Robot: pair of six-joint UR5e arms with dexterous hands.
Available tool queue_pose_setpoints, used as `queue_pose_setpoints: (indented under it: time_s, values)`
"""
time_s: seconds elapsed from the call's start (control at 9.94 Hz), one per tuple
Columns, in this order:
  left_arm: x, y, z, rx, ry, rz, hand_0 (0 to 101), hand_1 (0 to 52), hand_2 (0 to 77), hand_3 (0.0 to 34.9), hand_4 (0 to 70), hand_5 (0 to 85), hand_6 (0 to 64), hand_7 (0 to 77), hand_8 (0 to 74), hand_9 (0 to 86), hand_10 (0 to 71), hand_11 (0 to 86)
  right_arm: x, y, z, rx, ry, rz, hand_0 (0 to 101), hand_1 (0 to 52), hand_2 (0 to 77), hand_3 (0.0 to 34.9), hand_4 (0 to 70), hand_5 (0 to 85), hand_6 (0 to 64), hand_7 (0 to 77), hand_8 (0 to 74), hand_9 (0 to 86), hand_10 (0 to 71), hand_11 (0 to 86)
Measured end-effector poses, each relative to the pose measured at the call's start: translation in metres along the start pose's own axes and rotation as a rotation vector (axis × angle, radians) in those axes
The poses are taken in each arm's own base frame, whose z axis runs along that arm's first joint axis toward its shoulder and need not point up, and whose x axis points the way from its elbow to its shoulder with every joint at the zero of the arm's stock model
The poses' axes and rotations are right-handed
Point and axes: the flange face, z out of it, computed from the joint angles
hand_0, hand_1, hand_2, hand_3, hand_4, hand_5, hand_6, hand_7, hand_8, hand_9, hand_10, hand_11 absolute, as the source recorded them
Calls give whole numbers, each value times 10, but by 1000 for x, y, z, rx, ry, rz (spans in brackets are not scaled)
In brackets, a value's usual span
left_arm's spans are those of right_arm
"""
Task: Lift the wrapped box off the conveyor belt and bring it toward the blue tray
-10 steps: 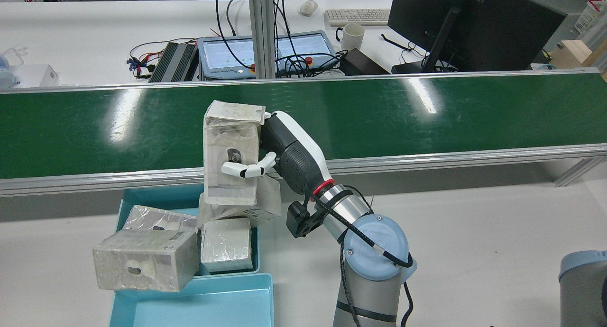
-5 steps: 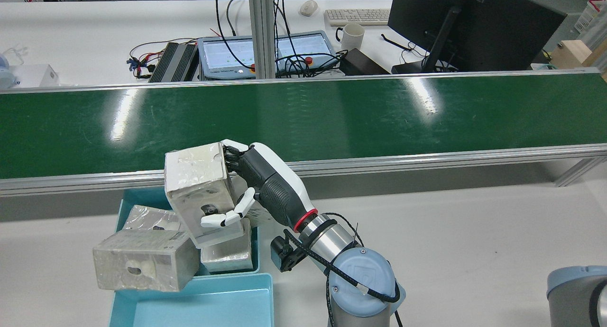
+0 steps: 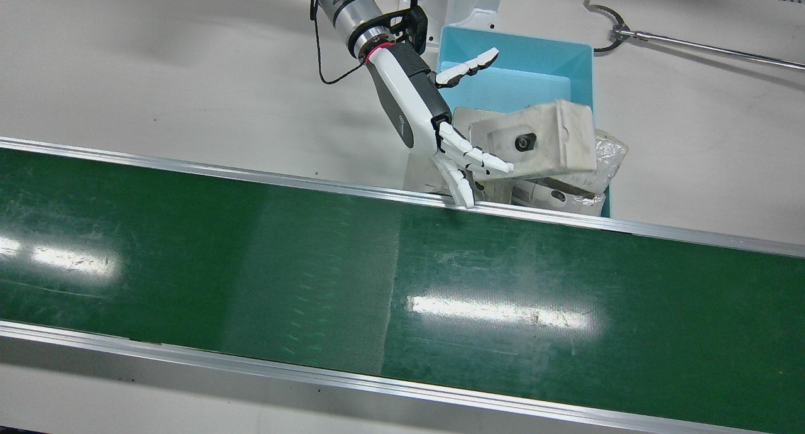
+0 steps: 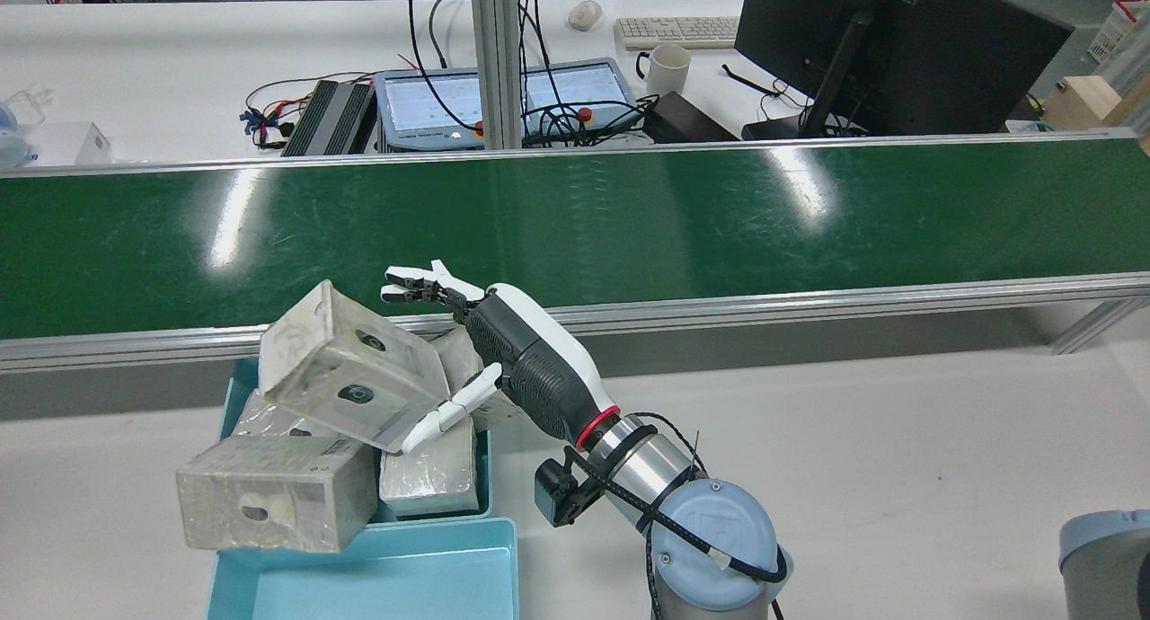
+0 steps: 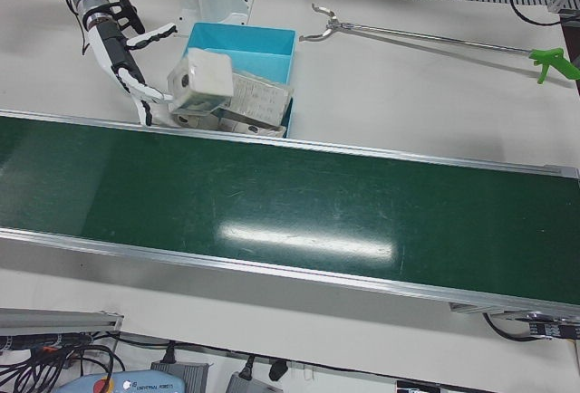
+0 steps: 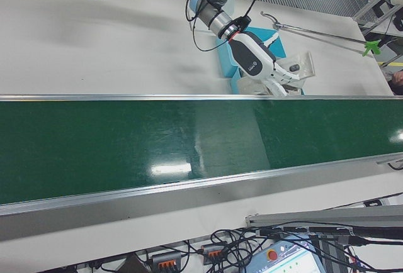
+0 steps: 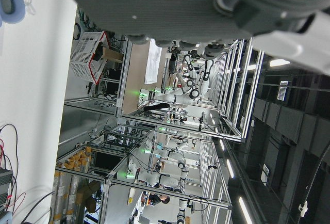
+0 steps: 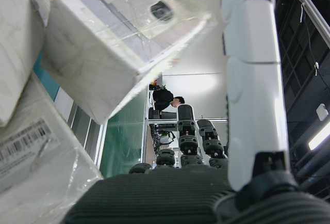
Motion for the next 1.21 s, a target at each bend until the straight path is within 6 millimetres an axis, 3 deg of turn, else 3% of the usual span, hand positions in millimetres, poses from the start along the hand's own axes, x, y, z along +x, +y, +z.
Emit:
queue_pose_setpoints:
  time_s: [0.1, 0.3, 0.5, 0.7, 0.81, 0.91, 1.11, 1.21]
  values:
    - [0, 0, 0, 0, 0, 0, 0, 0, 5, 0, 0, 11, 5, 5, 5, 0, 0, 5, -5, 0, -6, -5, 1, 3, 504, 169, 22, 0, 131, 98, 82, 202, 33, 27, 0, 16]
    - [0, 0, 0, 0, 0, 0, 0, 0, 5, 0, 0, 11, 5, 5, 5, 5, 0, 5, -16, 0, -14, -15, -5, 7, 502, 153, 22, 0, 131, 115, 82, 218, 44, 33, 0, 16]
    - [0, 0, 0, 0, 0, 0, 0, 0, 5, 0, 0, 11, 5, 5, 5, 5, 0, 5, -51, -2, -18, -27, -48, 1, 504, 142, 22, 0, 125, 120, 82, 218, 33, 38, 0, 16]
    - [0, 0, 0, 0, 0, 0, 0, 0, 5, 0, 0, 11, 0, 5, 5, 5, 0, 5, -114, -24, -19, -22, -110, -15, 500, 153, 44, 0, 142, 131, 93, 256, 55, 71, 0, 11]
    - [0, 0, 0, 0, 0, 0, 0, 0, 5, 0, 0, 11, 0, 5, 5, 0, 0, 5, -147, -41, -21, -3, -135, -15, 501, 153, 55, 0, 142, 142, 109, 273, 49, 65, 0, 5]
    - [0, 0, 0, 0, 0, 0, 0, 0, 5, 0, 0, 11, 5, 5, 5, 0, 0, 5, -182, -62, -27, 25, -159, -15, 501, 153, 65, 0, 158, 213, 131, 333, 65, 104, 0, 11]
    - [0, 0, 0, 0, 0, 0, 0, 0, 5, 0, 0, 11, 5, 5, 5, 0, 5, 5, -245, -103, -44, 88, -191, -26, 501, 153, 65, 0, 158, 213, 131, 333, 65, 104, 0, 11]
    - [0, 0, 0, 0, 0, 0, 0, 0, 5, 0, 0, 11, 5, 5, 5, 0, 0, 5, -266, -127, -53, 128, -202, -15, 501, 147, 82, 0, 191, 289, 191, 431, 114, 164, 5, 5]
